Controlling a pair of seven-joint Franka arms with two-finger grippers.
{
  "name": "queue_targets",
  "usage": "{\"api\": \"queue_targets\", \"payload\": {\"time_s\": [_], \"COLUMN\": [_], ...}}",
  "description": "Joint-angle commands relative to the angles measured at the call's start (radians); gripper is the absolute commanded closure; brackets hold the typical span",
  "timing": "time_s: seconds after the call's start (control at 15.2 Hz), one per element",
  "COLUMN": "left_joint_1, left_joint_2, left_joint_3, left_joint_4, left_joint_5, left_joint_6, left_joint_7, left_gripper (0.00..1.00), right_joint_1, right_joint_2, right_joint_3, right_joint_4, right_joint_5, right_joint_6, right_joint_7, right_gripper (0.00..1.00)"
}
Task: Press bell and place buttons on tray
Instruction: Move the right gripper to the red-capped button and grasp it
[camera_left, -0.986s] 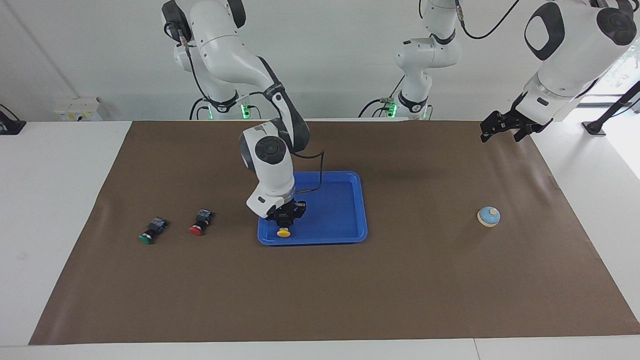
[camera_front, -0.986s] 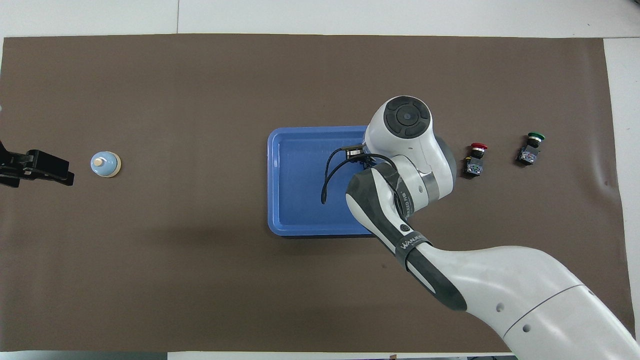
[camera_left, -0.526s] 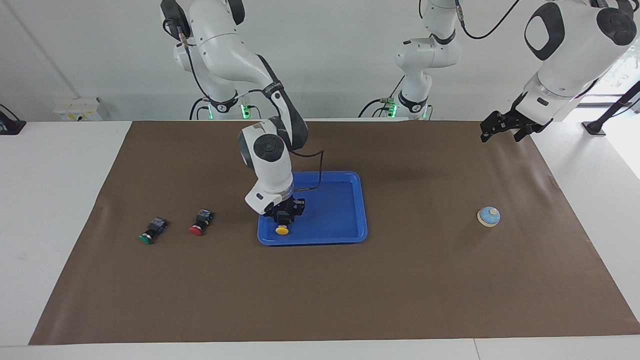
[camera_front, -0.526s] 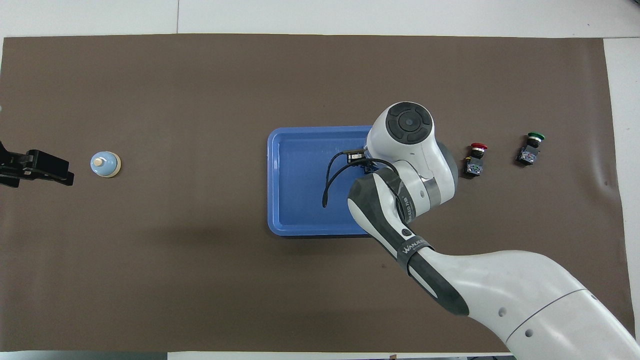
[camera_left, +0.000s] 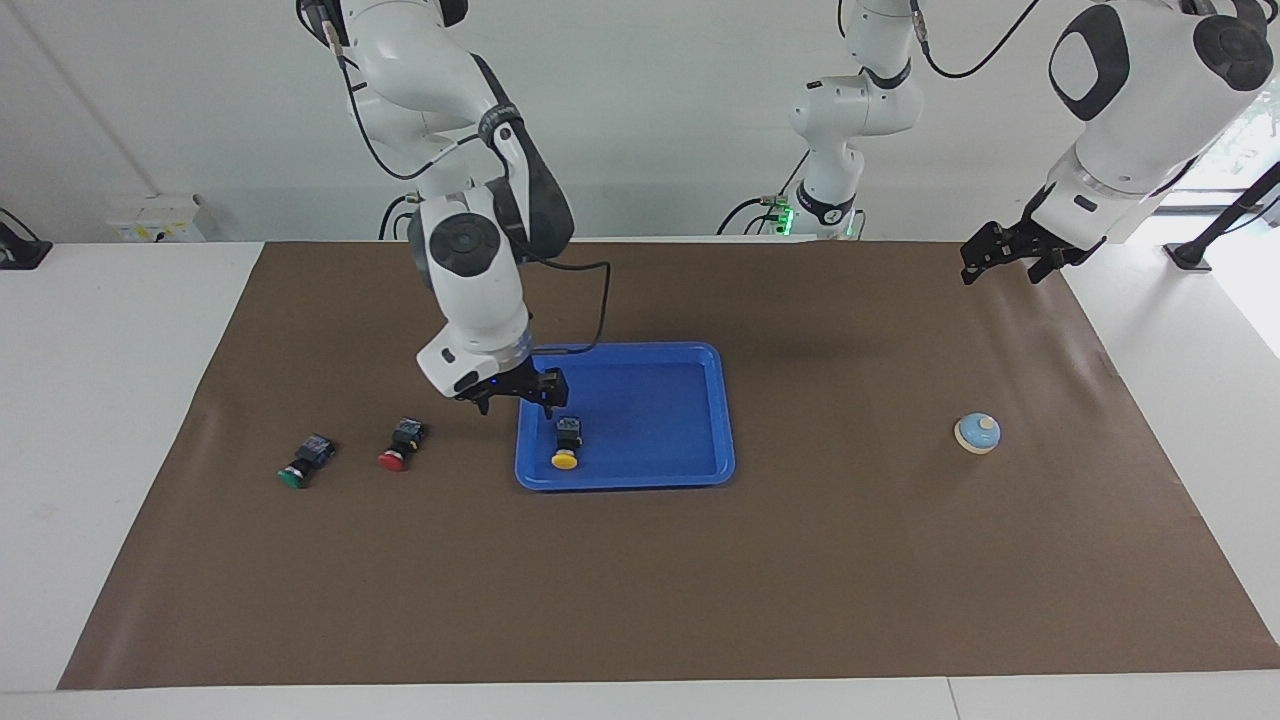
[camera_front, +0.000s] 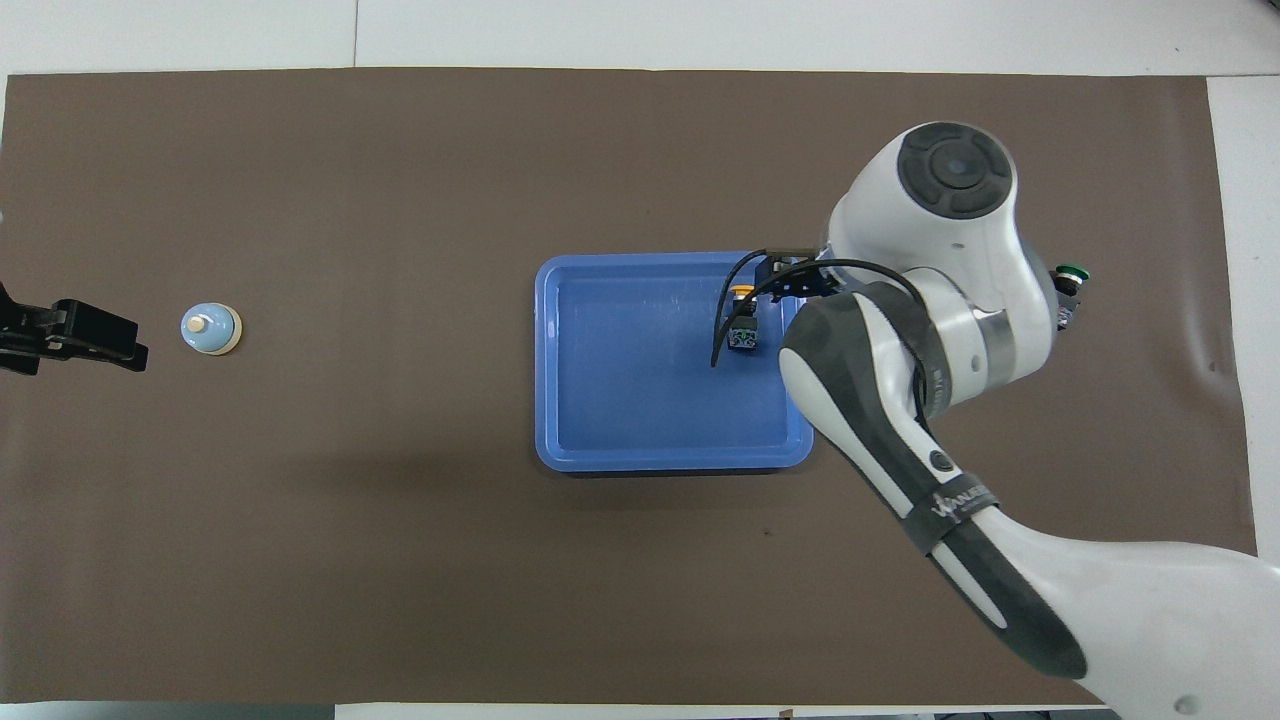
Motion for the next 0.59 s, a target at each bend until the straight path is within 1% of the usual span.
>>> {"api": "queue_targets", "payload": {"time_s": [0.0,0.2,0.39,0.53], "left_joint_1": [-0.002,-0.002,-0.002,-0.002], "left_joint_2": [-0.003,-0.003,-0.003,-0.003], "left_joint_3": [0.005,0.005,0.005,0.005], "left_joint_4": [0.013,0.013,0.013,0.013], "left_joint_5": [0.002,0.002,0.002,0.002], "left_joint_6": [-0.019,-0.019,-0.019,-0.019], "left_joint_7": [-0.001,-0.001,-0.001,-0.001], "left_gripper": [0.00,0.00,0.00,0.00], "right_joint_1": [-0.104,-0.202,-0.262,-0.275], "right_joint_2": [-0.020,-0.038,-0.075,-0.101], "right_joint_3": [0.005,0.005,0.005,0.005], "right_joint_4": [-0.022,-0.089,-0.224,-0.326], "right_joint_5": [0.010,0.008,0.008,0.008], "right_joint_6": [-0.015,0.023,0.180,0.294], "right_joint_7": [-0.155,-0.294,-0.351,-0.352], "right_gripper": [0.00,0.00,0.00,0.00]}}
